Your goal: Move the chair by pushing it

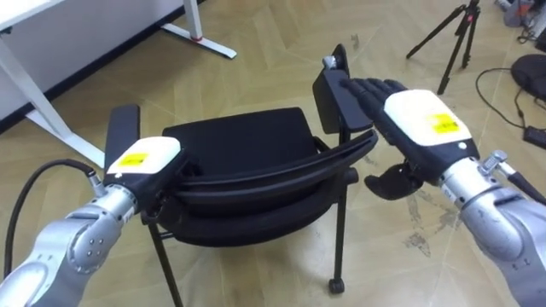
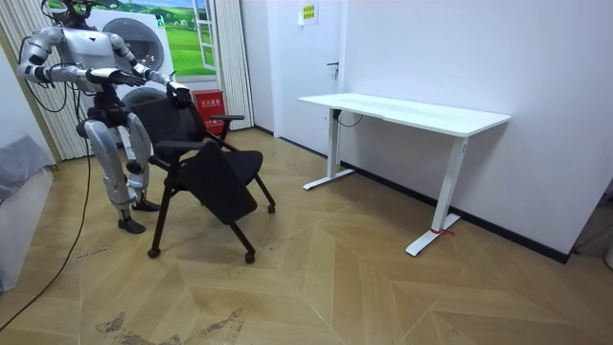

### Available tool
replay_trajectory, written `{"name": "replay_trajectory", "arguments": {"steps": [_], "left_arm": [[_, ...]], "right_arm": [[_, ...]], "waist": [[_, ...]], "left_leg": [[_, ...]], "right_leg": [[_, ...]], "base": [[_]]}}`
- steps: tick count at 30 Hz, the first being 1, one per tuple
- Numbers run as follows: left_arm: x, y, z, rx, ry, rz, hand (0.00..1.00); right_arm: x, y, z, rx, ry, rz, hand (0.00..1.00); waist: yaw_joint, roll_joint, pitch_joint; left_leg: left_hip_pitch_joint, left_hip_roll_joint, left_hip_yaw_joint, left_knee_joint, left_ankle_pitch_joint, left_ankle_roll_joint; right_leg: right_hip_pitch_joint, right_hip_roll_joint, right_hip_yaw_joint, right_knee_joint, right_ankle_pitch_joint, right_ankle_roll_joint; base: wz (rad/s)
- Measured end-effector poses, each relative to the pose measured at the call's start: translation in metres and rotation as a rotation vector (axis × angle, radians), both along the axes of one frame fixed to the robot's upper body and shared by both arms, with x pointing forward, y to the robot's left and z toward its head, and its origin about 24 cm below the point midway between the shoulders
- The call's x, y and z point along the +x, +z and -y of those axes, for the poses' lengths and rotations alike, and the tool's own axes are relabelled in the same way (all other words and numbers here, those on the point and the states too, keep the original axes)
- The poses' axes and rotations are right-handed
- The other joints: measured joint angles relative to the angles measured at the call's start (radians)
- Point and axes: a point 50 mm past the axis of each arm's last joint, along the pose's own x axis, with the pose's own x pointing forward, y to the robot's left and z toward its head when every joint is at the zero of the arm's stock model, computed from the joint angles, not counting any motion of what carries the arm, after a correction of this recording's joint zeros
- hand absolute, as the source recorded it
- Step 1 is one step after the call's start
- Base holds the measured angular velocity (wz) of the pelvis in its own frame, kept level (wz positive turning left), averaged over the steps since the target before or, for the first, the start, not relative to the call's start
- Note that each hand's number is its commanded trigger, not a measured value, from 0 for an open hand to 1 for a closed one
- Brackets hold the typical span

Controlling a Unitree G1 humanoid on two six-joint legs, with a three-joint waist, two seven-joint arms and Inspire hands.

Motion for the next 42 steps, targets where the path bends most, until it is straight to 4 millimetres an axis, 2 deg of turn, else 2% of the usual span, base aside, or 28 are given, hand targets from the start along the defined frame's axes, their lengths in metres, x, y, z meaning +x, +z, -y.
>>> {"name": "replay_trajectory", "arguments": {"steps": [14, 16, 23, 27, 36, 42], "left_arm": [[0.002, -0.004, 0.007, -0.001, -0.039, 0.017, 1.00], [0.002, -0.003, 0.011, -0.003, -0.054, 0.025, 1.00], [0.002, -0.001, 0.019, -0.006, -0.082, 0.034, 1.00], [0.004, -0.001, 0.026, 0.000, -0.103, 0.030, 1.00], [0.003, -0.003, 0.029, -0.003, -0.109, 0.024, 1.00], [0.003, -0.002, 0.032, -0.004, -0.118, 0.023, 1.00]], "right_arm": [[-0.011, -0.019, -0.020, -0.036, 0.128, -0.129, 0.00], [-0.014, -0.025, -0.023, -0.045, 0.142, -0.162, 0.00], [-0.017, -0.029, -0.024, -0.049, 0.151, -0.191, 0.00], [-0.020, -0.046, -0.026, -0.053, 0.154, -0.244, 0.00], [-0.021, -0.050, -0.028, -0.042, 0.148, -0.225, 0.00], [-0.020, -0.050, -0.031, -0.026, 0.147, -0.227, 0.00]], "waist": [[0.017, 0.002, -0.0006], [0.023, 0.005, -0.0028], [0.040, 0.011, -0.0052], [0.048, 0.013, -0.0037], [0.048, 0.020, -0.0017], [0.048, 0.023, -0.0013]], "left_leg": [[0.005, 0.000, -0.010, 0.000, 0.000, 0.000], [-0.002, -0.001, -0.030, 0.001, 0.000, 0.000], [-0.012, 0.002, -0.048, 0.004, 0.000, 0.000], [-0.010, 0.008, -0.058, 0.003, 0.000, 0.000], [-0.004, 0.007, -0.063, -0.002, 0.000, 0.000], [-0.011, 0.007, -0.084, -0.001, 0.000, 0.000]], "right_leg": [[0.019, 0.000, -0.006, -0.016, 0.000, 0.000], [0.016, -0.001, -0.015, -0.018, 0.000, 0.000], [0.016, -0.003, -0.035, -0.020, 0.000, 0.001], [0.028, -0.002, -0.057, -0.022, 0.000, 0.001], [0.045, 0.000, -0.068, -0.041, 0.000, 0.001], [0.045, -0.001, -0.075, -0.044, 0.000, 0.001]], "base": [[0.02], [0.10], [0.08], [0.14], [0.04], [0.06]]}}
